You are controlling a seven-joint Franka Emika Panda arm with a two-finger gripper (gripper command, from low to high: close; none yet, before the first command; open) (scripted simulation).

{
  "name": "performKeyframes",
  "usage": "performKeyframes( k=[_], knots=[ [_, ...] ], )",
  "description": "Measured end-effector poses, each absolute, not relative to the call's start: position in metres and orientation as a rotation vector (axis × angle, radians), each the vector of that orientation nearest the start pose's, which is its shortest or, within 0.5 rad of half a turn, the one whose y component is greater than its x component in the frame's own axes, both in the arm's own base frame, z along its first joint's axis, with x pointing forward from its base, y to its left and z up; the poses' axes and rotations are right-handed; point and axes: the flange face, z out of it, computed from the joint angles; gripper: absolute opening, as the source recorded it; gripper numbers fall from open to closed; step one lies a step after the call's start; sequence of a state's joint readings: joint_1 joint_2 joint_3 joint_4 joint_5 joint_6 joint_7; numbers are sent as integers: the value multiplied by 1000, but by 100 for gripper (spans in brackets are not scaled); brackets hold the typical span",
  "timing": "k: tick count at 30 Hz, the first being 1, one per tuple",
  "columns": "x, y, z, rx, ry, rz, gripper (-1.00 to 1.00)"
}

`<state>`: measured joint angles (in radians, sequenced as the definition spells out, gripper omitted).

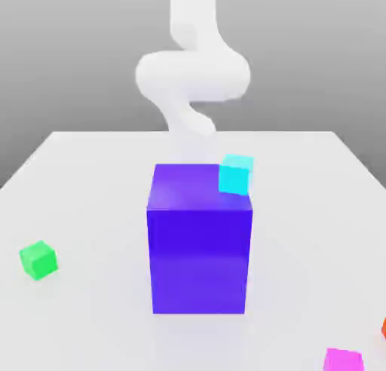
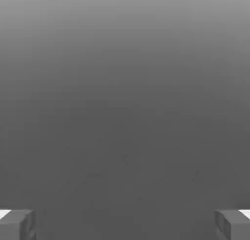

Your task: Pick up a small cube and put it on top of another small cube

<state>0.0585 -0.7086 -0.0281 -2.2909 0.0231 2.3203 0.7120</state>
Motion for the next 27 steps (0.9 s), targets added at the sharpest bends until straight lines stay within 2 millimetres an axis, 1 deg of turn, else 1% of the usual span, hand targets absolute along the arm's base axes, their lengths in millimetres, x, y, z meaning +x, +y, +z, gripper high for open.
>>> performKeyframes(
  k=[3,7,11,14,16,20,24,27],
  knots=[
    [417,23,648,-2617,751,-839,0],
    [460,48,595,-2721,543,-711,0],
    [493,77,537,-2808,330,-588,0],
    [512,101,490,-2863,167,-499,0],
    [521,118,458,-2894,55,-441,0],
    [530,157,391,-2943,-194,-326,0],
    [534,180,324,-2982,-416,-217,0],
    [530,196,274,-3000,-597,-136,0]
  ],
)
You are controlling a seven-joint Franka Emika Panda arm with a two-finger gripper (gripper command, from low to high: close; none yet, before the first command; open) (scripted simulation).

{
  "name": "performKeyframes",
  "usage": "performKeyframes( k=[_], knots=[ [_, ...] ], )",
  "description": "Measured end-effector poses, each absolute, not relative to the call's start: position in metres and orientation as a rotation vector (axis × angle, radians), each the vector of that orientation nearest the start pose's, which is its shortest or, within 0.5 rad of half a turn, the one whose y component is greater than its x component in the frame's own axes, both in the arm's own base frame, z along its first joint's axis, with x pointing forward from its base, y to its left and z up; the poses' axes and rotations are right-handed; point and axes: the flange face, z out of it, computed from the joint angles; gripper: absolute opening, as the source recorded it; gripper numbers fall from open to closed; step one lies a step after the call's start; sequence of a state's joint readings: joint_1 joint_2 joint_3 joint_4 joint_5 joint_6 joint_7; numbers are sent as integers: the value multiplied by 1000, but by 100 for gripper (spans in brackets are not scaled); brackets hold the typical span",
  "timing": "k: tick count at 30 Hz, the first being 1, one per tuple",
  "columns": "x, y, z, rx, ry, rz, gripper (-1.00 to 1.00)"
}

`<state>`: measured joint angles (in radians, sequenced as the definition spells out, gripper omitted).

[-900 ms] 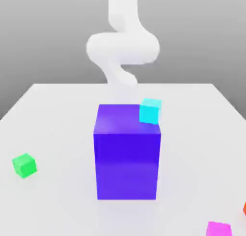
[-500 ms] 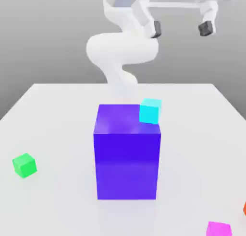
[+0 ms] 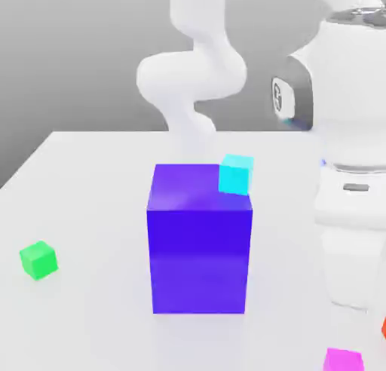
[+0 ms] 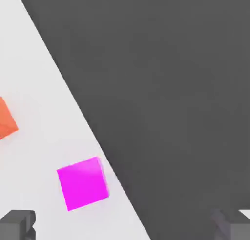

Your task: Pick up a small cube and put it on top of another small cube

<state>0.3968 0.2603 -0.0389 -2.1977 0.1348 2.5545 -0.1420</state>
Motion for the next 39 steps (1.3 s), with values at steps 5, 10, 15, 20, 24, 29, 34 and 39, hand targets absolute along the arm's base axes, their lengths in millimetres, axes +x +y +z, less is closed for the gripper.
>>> performKeyframes(
  k=[5,10,15,20,24,29,34,39],
  knots=[
    [518,218,193,-3006,-888,-15,0],
    [516,220,134,-3004,-920,-1,-100],
    [515,220,128,-3004,-921,2,-100],
    [516,216,184,-3007,-916,1,-100],
    [532,122,219,-3111,-730,-35,-100],
    [522,-4,249,-3212,-448,-57,-100],
    [475,-132,268,-3260,-106,-52,-100],
    [373,-264,270,-3217,356,-22,-100]
  ],
)
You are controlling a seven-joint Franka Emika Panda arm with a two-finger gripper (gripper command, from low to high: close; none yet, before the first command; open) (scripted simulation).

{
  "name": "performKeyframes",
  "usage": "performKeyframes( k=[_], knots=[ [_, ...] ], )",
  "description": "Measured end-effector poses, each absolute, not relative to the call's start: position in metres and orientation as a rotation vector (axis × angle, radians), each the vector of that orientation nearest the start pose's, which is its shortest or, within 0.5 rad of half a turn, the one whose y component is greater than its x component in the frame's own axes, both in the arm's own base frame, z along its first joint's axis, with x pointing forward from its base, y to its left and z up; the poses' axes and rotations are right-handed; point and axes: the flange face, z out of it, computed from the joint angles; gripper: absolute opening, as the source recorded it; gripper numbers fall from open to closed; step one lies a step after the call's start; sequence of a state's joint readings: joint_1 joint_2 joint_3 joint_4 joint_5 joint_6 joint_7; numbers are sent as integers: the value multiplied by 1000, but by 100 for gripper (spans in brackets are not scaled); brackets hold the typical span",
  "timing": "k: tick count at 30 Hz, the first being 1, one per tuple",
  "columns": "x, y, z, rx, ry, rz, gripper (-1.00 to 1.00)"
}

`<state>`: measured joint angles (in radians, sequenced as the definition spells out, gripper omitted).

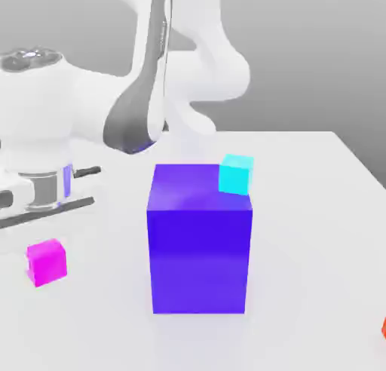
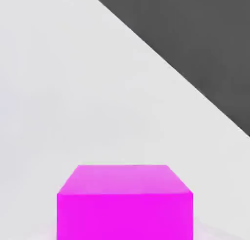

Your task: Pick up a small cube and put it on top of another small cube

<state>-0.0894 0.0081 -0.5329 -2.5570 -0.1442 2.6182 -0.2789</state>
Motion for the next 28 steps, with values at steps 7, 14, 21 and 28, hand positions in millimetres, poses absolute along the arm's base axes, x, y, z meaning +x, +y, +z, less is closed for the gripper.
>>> performKeyframes(
  k=[7,14,21,28],
  knots=[
    [264,-317,246,-3076,666,-2,-100],
    [268,-318,235,-3075,652,-22,-100],
    [268,-318,208,-3075,653,-20,-100],
    [262,-315,180,-3070,663,-3,100]
  ],
)
